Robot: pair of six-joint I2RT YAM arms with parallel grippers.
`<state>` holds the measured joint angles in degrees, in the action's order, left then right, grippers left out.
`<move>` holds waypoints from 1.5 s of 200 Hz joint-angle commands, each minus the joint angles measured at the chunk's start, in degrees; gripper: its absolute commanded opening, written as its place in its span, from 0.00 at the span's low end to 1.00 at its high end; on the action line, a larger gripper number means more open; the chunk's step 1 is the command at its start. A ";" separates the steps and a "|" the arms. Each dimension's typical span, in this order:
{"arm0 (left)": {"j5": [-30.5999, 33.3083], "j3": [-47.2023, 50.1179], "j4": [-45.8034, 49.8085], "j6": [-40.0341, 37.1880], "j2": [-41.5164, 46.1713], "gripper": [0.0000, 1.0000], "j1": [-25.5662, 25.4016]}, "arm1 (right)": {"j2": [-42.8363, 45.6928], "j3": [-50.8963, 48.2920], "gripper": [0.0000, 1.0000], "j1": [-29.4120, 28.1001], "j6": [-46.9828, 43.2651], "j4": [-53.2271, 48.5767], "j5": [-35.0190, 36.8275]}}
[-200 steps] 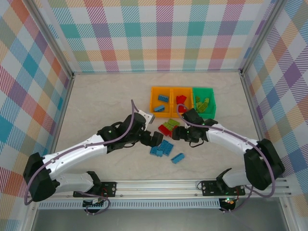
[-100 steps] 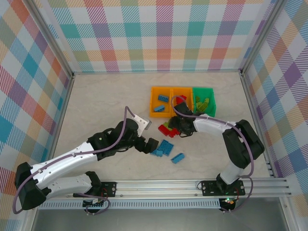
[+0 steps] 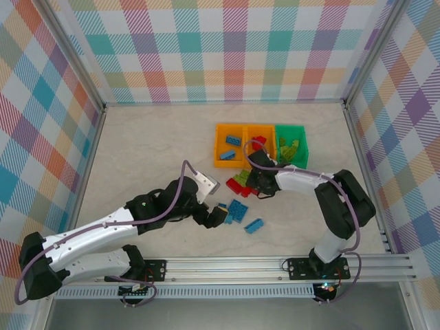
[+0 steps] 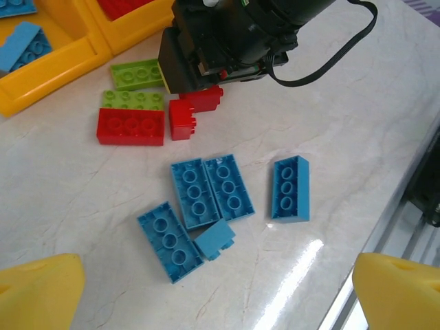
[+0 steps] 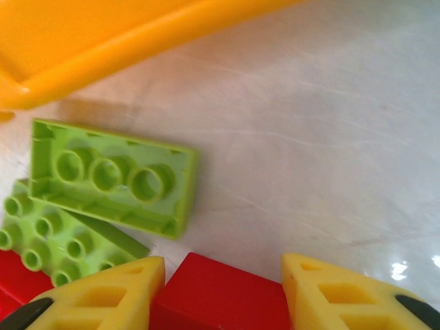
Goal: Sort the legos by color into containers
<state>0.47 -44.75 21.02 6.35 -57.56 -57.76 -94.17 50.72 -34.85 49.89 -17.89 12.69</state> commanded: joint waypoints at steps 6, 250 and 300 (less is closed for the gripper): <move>-0.37 0.33 -2.77 -1.24 0.87 1.00 -1.88 | 8.37 -3.60 0.35 0.30 -2.10 -1.21 3.65; 18.43 -3.89 -0.13 7.86 -3.80 1.00 -6.32 | -8.46 32.72 0.73 19.32 -22.47 -6.65 -16.20; 18.73 -11.50 1.76 11.43 -14.75 1.00 -4.92 | 7.38 22.90 0.76 18.87 -22.97 -9.53 -23.48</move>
<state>18.35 -51.79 21.28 15.05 -67.48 -63.29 -97.21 78.70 -15.46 27.75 -24.77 -4.40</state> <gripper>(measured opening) 0.997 0.751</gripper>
